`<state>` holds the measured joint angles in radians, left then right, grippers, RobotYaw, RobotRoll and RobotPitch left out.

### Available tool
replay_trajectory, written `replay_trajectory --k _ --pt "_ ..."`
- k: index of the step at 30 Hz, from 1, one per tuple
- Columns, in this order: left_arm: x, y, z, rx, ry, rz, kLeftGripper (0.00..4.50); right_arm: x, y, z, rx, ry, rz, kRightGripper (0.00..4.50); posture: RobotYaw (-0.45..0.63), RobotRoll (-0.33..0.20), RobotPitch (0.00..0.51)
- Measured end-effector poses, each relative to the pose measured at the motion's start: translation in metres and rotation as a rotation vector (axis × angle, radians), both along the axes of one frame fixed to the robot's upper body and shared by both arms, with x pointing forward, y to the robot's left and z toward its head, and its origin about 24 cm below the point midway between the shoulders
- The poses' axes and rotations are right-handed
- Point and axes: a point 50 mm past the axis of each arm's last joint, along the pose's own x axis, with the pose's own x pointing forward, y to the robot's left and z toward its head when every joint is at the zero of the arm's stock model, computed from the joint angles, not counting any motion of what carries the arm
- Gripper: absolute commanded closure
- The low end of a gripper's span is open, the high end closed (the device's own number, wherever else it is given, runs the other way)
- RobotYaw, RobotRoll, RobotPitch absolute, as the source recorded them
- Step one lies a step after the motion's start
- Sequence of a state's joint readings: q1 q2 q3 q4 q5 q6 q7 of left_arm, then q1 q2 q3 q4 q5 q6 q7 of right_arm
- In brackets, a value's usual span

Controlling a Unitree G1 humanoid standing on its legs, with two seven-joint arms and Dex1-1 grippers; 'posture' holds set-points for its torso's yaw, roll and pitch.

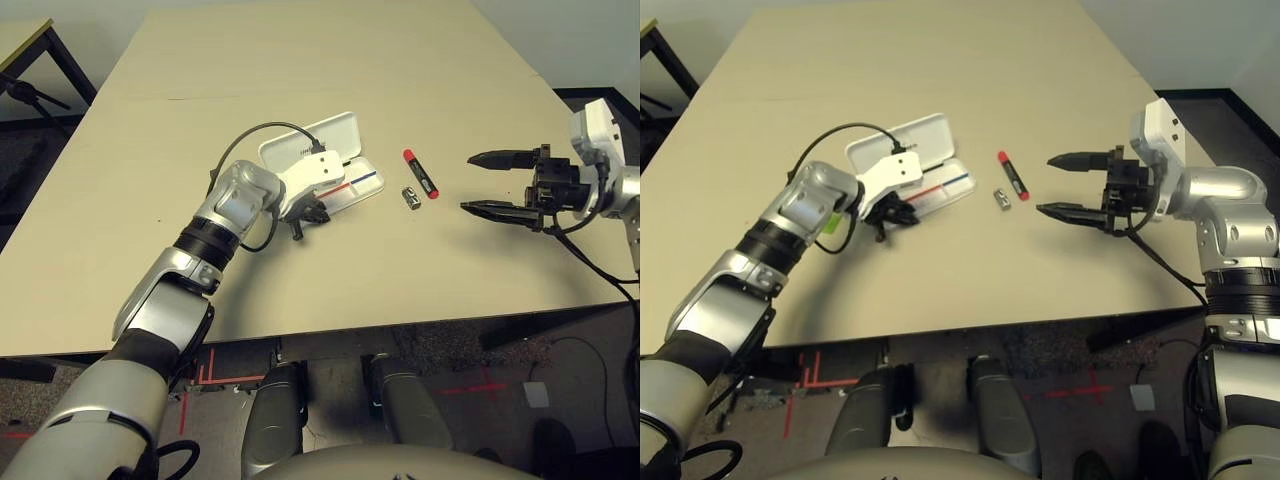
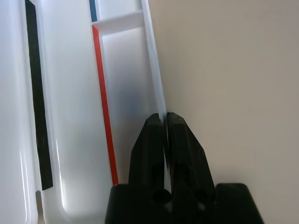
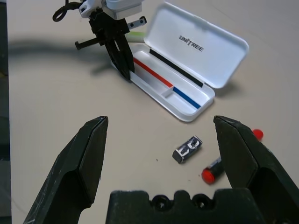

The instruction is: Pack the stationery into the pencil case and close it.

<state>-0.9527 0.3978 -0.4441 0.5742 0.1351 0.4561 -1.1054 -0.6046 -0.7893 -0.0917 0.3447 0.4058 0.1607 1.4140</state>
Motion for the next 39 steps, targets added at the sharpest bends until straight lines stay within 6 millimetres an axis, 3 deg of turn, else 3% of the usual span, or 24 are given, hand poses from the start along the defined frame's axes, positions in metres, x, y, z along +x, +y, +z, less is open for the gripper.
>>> replay_trajectory --k 7,20,39 --pt "0.000 0.005 0.003 0.011 -0.017 -0.051 4.46 0.001 -0.002 -0.002 0.000 0.003 -0.017 0.00 -0.15 0.000 0.135" --pt "-0.040 -0.006 0.000 0.000 -0.064 -0.269 4.46 -0.001 -0.011 -0.001 -0.019 0.002 -0.076 0.00 -0.15 0.000 0.135" --pt "-0.062 0.005 0.001 0.010 -0.088 -0.307 4.46 -0.001 -0.011 -0.002 -0.017 0.002 -0.087 0.00 -0.14 0.000 0.117"
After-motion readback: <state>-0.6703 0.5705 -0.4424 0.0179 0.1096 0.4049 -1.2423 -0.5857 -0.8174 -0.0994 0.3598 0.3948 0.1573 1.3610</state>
